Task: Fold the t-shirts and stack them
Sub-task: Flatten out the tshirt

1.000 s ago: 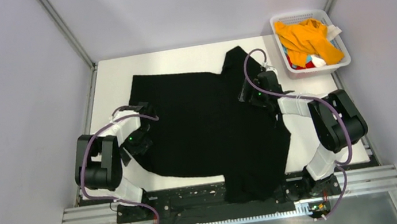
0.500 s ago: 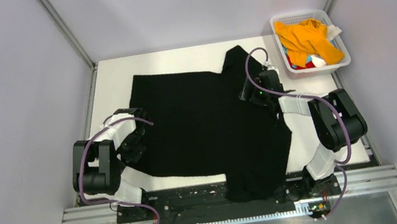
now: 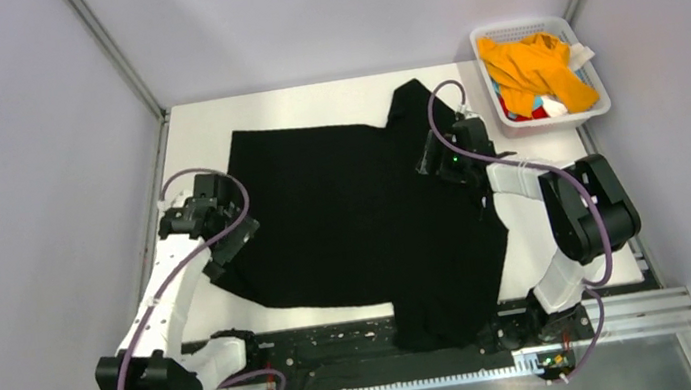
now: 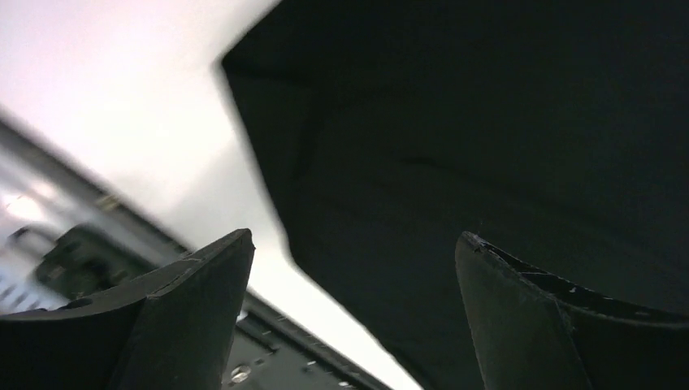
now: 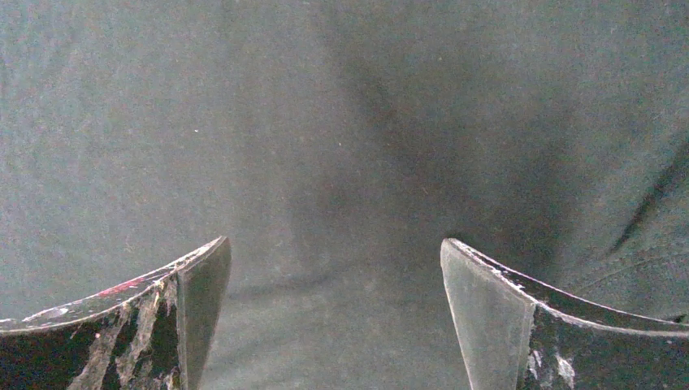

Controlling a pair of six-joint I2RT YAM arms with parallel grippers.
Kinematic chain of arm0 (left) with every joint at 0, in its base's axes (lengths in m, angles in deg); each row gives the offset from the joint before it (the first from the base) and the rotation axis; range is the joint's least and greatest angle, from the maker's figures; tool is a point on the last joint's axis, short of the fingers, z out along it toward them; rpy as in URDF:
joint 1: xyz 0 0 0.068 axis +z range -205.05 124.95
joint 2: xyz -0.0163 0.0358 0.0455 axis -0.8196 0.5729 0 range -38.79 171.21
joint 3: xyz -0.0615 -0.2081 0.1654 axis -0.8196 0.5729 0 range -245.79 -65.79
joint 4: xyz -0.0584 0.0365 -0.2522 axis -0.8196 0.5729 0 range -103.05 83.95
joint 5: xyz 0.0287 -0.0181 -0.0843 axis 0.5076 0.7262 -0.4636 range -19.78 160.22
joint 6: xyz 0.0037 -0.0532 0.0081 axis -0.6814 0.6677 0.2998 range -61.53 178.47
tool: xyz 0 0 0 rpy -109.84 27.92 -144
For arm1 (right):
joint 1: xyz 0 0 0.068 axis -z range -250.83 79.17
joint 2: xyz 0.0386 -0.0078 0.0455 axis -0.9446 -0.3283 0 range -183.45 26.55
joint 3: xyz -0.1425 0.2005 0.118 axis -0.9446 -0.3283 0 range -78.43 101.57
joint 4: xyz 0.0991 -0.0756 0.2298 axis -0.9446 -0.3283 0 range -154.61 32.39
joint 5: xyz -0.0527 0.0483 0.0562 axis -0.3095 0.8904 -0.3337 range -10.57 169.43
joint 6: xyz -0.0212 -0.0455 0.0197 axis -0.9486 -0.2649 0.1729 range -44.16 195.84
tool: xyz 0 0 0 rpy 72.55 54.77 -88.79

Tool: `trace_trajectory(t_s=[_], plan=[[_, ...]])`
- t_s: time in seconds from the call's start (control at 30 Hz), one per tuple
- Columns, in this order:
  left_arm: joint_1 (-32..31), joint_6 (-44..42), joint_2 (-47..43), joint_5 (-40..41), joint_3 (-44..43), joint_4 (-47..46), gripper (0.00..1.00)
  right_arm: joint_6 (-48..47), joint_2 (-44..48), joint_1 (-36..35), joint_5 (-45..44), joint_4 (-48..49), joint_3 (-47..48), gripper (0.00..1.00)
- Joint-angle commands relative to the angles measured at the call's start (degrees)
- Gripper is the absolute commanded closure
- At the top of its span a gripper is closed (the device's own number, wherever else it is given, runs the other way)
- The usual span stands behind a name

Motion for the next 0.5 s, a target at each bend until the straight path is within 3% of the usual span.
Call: trace_trajectory(t_s=[0.0, 0.23, 0.47], plan=[[-0.01, -10.65, 0.28, -13.38, -3.63, -19.81, 0.01, -2.31, 3.77, 0.62, -0.36, -4.57, 4.55, 0.01], [0.08, -15.97, 20.02, -14.44, -16.95, -22.47, 0.01, -4.98, 5.98, 0.61, -5.33, -8.41, 4.78, 0.01], [0.51, -19.08, 38.77, -12.92, -28.58, -26.19, 0.01, -6.37, 0.05, 0.7, -11.23, -10.14, 8.18, 0.01]])
